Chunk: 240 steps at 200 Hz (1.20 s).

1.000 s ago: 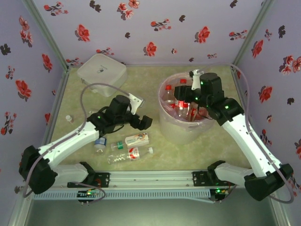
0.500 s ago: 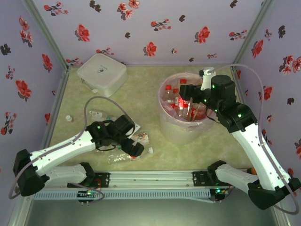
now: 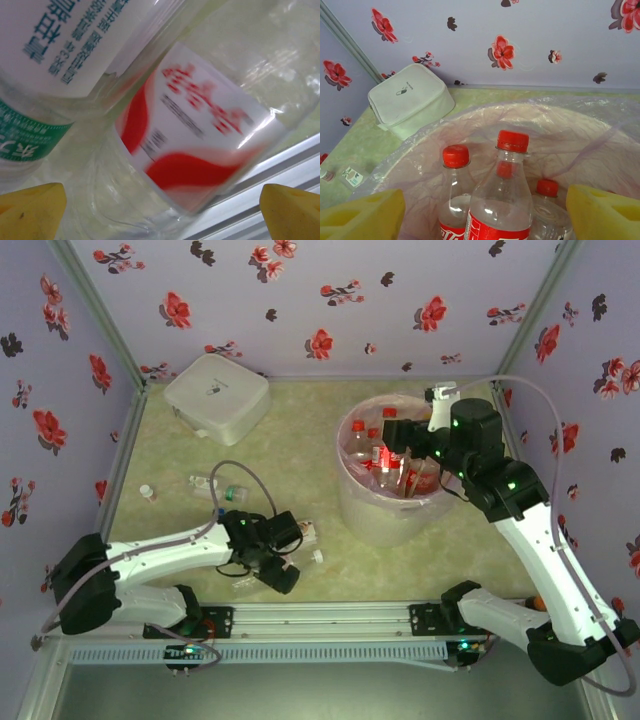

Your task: Put the plastic bottles in the bin

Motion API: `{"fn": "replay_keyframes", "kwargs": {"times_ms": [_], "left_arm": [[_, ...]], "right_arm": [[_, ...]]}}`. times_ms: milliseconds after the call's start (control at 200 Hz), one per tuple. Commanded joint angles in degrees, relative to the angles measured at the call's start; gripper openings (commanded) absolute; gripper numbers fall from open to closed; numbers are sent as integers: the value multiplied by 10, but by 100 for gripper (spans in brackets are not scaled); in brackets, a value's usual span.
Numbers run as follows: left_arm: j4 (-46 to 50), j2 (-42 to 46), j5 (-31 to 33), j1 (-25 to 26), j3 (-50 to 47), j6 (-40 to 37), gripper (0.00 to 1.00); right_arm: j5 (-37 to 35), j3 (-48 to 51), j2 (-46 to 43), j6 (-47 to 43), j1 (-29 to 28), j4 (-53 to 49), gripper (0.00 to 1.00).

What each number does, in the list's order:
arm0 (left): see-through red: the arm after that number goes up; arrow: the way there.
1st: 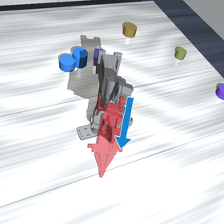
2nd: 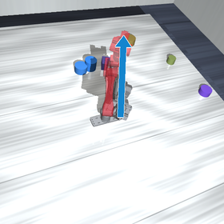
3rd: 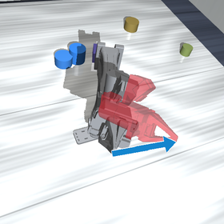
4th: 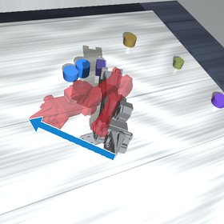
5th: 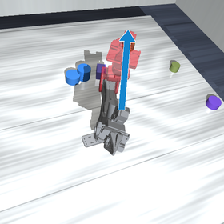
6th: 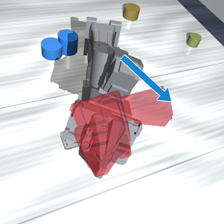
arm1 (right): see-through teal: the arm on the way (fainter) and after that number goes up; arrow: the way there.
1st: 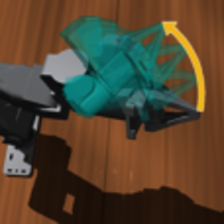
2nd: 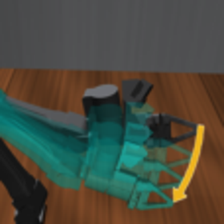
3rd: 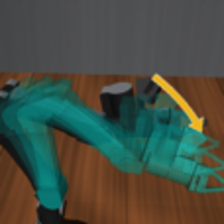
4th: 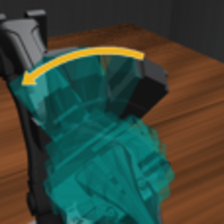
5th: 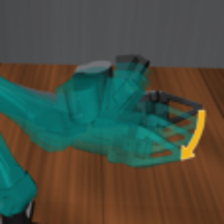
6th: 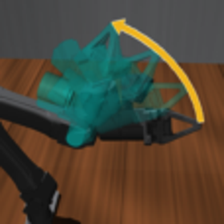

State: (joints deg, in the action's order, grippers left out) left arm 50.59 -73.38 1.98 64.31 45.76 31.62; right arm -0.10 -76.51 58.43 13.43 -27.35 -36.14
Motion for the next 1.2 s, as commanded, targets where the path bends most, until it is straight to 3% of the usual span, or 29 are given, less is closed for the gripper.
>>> {"fn": "replay_keyframes", "kwargs": {"times_ms": [0,160,350,625,855,975,1075,1195], "left_arm": [[-30,-17,39,4,-18,17,100],[-56,-49,75,4,-19,8,93],[-92,-69,128,0,-14,-10,76],[-154,-55,138,-58,-20,-25,65],[-199,76,141,-117,15,-51,62],[-203,158,135,-142,42,-65,62],[-224,215,102,-148,60,-85,62],[-280,255,52,-150,66,-94,61]], "right_arm": [[-14,-15,-11,-15,4,-9,85],[-19,-12,-14,-18,4,-12,86],[-22,-7,-14,-20,5,-10,86],[-26,-3,-26,-24,6,-13,86],[18,-12,-34,0,6,8,86],[119,-30,-17,48,5,57,86],[183,-40,0,82,-3,105,86],[196,-47,26,92,-37,147,88]]}}
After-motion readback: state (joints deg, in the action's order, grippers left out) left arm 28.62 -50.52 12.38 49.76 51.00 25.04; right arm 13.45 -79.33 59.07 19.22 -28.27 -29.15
